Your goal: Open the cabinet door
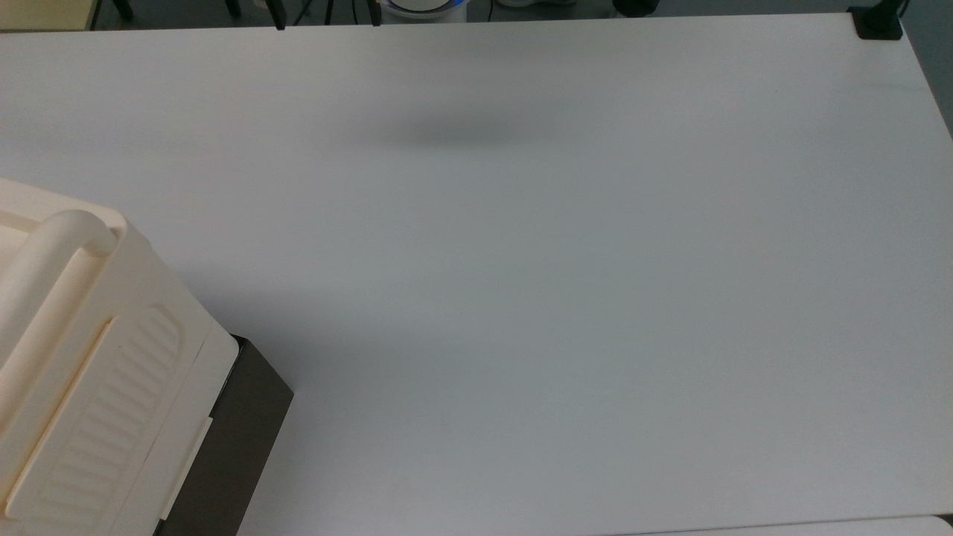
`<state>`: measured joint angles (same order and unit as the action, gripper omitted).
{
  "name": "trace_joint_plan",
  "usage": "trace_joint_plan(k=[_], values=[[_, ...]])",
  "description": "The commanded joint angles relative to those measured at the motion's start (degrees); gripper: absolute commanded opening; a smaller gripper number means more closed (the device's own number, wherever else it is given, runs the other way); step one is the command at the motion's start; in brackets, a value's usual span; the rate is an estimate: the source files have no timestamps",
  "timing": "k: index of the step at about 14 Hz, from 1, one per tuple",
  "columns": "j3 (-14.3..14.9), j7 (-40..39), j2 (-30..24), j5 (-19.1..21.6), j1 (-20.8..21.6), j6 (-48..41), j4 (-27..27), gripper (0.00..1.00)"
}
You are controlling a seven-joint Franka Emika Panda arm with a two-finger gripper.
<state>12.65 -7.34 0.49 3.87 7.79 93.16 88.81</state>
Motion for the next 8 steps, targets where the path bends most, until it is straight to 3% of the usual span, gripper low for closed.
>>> trace_joint_plan(k=[1,3,7,8], values=[[0.1,-5.7,1.3,-0.3,0.4,3.0,0.3,1.00],[-0.3,-5.3,1.4,-3.2,0.4,4.1,0.3,1.00],[-0.3,-3.6,1.5,-2.6,-0.8,14.8,0.4,1.00],[-0.3,-2.0,2.0,-2.5,-1.4,18.6,0.4,0.92]])
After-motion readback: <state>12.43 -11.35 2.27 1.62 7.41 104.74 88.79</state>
